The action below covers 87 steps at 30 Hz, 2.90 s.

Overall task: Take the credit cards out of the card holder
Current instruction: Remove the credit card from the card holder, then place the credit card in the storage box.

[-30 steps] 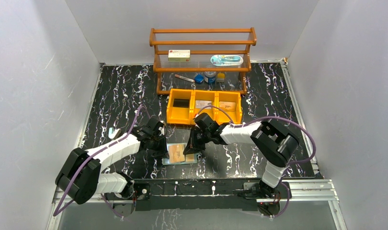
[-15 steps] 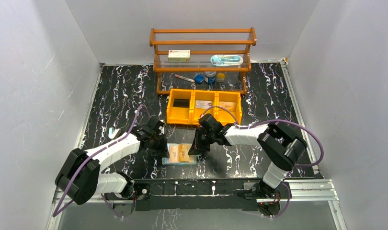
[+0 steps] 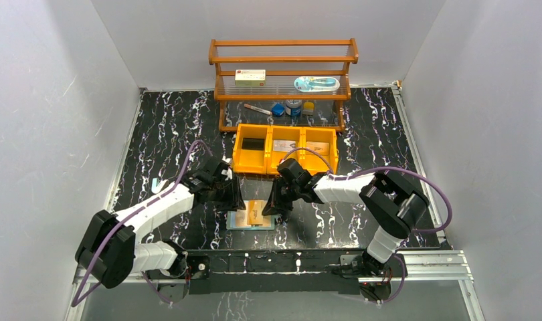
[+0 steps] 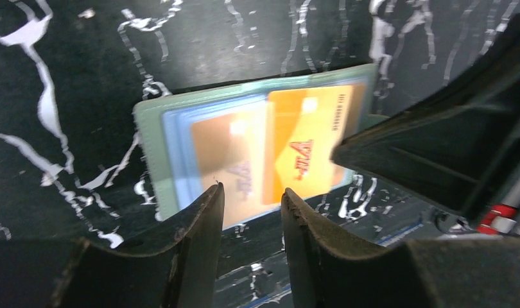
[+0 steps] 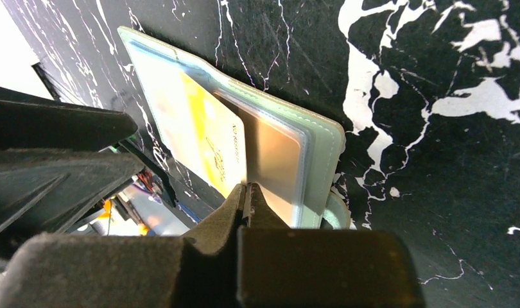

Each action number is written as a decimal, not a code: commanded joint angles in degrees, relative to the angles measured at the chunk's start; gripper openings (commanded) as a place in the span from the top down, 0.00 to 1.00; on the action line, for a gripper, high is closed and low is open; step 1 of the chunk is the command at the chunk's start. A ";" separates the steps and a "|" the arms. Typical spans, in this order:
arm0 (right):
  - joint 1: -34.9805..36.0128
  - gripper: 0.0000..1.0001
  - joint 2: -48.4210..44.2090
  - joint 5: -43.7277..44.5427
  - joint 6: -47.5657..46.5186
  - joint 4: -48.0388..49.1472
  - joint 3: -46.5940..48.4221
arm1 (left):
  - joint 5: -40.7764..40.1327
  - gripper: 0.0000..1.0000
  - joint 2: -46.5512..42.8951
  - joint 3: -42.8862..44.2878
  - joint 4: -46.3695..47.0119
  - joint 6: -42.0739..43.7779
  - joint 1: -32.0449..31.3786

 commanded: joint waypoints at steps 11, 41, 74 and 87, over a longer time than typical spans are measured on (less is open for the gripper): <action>-0.23 0.96 -0.56 0.22 3.51 4.55 -0.46 | 10.90 0.66 5.52 -1.73 9.25 -0.62 -0.04; -0.44 0.80 2.71 -1.01 8.70 13.84 -1.68 | 9.01 0.78 7.44 -4.26 7.65 -1.32 -0.04; -2.29 1.00 -28.70 24.84 -15.02 -3.40 -1.02 | -1.35 0.65 -6.52 1.06 3.13 -1.06 -0.04; -6.68 1.00 -36.48 54.61 -40.79 -9.38 4.15 | -7.98 0.40 -13.62 0.81 0.40 -2.84 -0.09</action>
